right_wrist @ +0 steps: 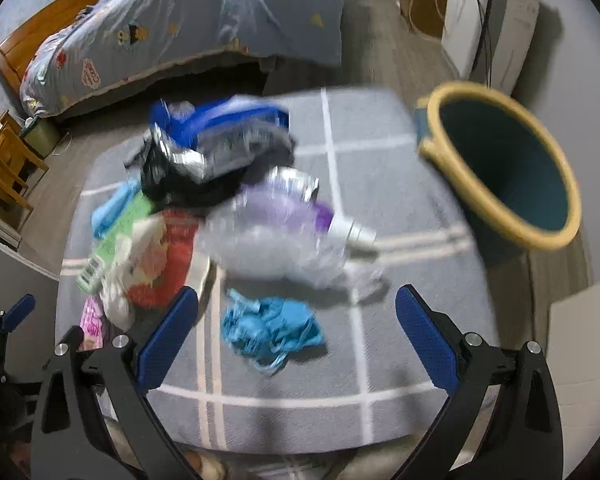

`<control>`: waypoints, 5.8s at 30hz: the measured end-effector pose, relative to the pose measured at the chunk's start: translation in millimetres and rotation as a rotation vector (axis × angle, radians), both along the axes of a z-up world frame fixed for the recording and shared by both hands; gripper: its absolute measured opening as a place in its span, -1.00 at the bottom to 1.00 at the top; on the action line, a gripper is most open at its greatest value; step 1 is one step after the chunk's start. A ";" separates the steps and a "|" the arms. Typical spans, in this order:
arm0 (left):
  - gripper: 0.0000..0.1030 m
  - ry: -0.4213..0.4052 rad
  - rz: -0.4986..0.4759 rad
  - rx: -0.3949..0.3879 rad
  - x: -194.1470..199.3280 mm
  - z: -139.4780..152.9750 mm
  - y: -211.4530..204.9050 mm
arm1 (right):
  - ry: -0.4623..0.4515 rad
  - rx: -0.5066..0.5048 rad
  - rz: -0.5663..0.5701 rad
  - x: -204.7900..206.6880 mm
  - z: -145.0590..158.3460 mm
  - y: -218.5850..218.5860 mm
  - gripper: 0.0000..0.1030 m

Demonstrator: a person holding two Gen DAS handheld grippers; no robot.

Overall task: Collect trash
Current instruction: 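Grasp the blue glove with the right tool while the left tool grasps the pink wrapper, then carry the glove and pink wrapper over the bin with both tools, then open both tools to drop the glove and wrapper into the bin, then grasp the blue wipes pack with the right tool while the left grasps the foil wrapper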

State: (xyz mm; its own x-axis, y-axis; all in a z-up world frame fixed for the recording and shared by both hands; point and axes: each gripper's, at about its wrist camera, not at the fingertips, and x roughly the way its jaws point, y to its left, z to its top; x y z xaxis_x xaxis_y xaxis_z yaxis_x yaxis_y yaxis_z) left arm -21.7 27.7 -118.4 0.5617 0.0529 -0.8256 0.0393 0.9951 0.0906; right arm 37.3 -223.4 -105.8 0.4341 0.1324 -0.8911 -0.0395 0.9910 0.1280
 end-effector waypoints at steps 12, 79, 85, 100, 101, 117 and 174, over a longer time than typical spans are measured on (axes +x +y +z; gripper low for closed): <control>0.82 0.195 -0.052 0.008 9.7 -47.8 -3.0 | 0.145 -0.057 0.053 3.8 -52.6 21.9 0.57; -0.64 -0.185 -0.473 -0.115 144.2 104.3 -245.4 | -0.166 0.009 -0.194 121.3 100.3 -249.1 -0.06; -0.63 -0.132 -0.551 -0.152 172.5 76.4 -298.4 | -0.104 0.028 -0.243 132.6 74.9 -274.3 -0.06; -0.25 -0.052 -0.630 -0.164 201.1 13.7 -369.7 | 0.012 0.054 -0.343 145.2 27.4 -307.9 0.11; -0.14 -0.055 -0.632 -0.166 201.7 13.2 -369.2 | 0.013 0.053 -0.346 146.1 26.5 -308.1 0.11; 0.70 -0.120 -0.576 -0.179 193.8 30.8 -337.2 | -0.017 0.052 -0.365 143.8 39.2 -305.4 0.71; 0.89 -0.170 -0.059 -0.037 159.7 89.5 35.5 | 0.137 0.072 -0.049 181.8 2.9 49.0 0.50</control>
State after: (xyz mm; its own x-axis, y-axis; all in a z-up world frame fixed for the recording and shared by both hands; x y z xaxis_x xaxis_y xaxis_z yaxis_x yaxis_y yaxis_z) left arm 138.0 63.1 -28.8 0.6949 -0.0130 -0.7190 0.0853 0.9943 0.0644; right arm 219.1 -174.4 -102.9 0.3165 0.1801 -0.9313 0.0315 0.9793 0.2001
